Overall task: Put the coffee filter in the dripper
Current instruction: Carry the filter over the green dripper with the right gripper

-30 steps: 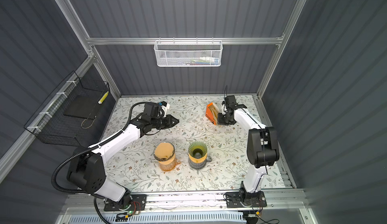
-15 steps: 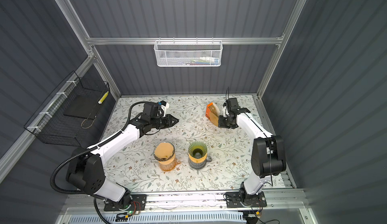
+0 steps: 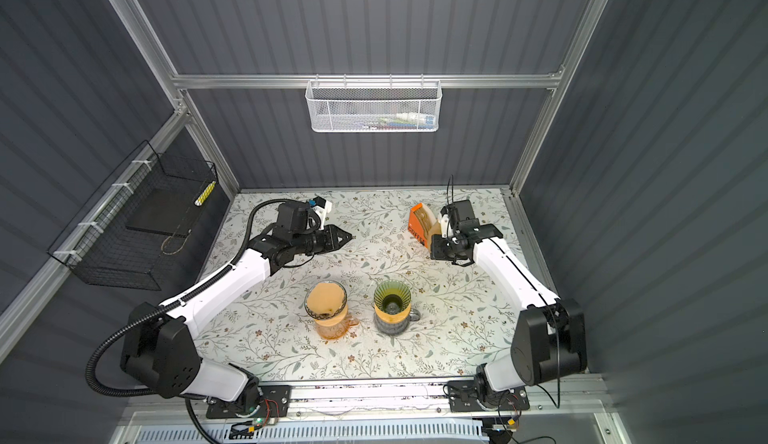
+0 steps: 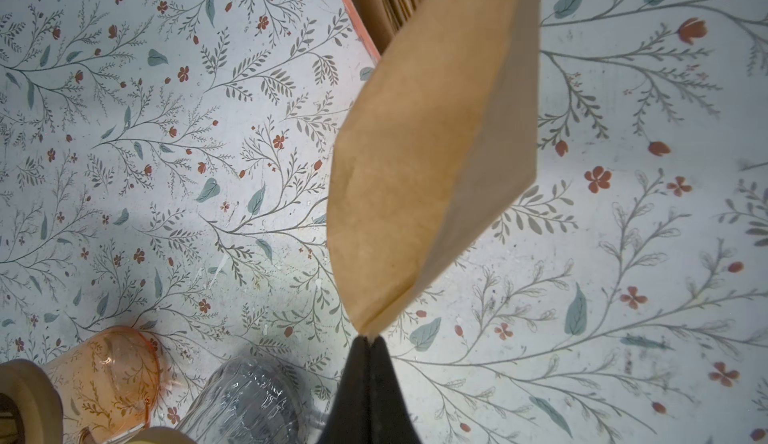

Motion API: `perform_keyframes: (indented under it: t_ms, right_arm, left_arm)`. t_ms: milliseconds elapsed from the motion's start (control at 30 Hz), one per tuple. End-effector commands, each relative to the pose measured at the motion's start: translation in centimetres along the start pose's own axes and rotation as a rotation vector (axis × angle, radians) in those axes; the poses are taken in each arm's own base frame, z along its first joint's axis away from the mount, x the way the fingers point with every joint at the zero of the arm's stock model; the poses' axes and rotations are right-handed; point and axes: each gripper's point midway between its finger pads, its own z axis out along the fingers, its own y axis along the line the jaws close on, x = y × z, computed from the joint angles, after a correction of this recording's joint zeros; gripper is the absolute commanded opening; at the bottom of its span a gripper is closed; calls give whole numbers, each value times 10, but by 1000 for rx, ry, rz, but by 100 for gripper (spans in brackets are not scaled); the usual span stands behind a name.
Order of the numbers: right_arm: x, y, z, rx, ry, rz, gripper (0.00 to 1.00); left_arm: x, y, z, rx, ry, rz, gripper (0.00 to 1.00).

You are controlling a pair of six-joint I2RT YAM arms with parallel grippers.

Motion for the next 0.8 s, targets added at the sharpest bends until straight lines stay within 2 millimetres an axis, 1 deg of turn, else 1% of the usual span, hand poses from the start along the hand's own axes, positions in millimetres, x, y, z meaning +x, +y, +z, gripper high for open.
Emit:
perform_keyframes:
  t_ms: [0, 233, 333, 533, 633, 767]
  right_arm:
    - [11, 10, -8, 5, 4, -9, 0]
    - [16, 47, -27, -45, -13, -53, 0]
    - [17, 62, -39, -70, -20, -72, 0]
    - [24, 90, -76, -148, -55, -100, 0]
    - [33, 104, -92, -202, -51, -118, 0]
    - [47, 115, -111, -244, -47, -125, 0]
  left_arm:
    - [7, 1, -13, -12, 14, 4, 24]
    - [18, 0, -34, -40, 38, 40, 25]
    - [19, -3, -43, -44, 33, 54, 25]
    - [25, -5, -56, -47, 32, 63, 25]
    - [29, -3, -60, -57, 32, 62, 25]
    - [31, -6, -67, -55, 30, 71, 26]
